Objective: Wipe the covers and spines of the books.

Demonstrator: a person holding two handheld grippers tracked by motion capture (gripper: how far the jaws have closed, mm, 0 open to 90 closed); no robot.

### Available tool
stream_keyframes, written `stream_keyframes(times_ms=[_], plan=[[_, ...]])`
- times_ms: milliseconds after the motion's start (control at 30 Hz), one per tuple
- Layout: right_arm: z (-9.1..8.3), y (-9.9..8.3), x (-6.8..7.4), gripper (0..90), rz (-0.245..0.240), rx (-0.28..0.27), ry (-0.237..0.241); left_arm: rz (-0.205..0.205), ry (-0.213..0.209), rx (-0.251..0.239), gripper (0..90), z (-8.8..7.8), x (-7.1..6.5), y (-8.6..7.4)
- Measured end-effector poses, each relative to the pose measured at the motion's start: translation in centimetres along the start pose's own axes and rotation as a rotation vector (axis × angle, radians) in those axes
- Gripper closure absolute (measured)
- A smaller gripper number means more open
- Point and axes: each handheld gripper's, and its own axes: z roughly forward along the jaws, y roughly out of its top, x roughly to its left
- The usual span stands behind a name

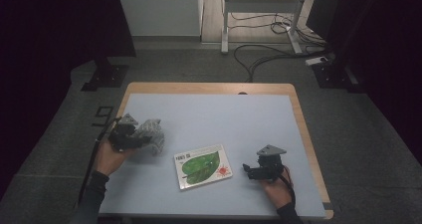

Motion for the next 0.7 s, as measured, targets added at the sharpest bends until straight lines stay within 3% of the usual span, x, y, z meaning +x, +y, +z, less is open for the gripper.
stream_keyframes(times_ms=[500,633,700], plan=[[0.0,0.0,0.0,10.5,-0.001,-0.001,0.0,-0.037,-0.074,0.053,52.4,4.6,0.1,-1.9],[0.0,0.0,0.0,10.6,-0.002,-0.001,0.001,-0.054,-0.084,0.038,49.4,4.8,0.2,-2.0],[0.0,0.0,0.0,10.6,-0.001,-0.001,0.001,-0.064,-0.093,0.033,43.1,4.7,0.4,-2.0]])
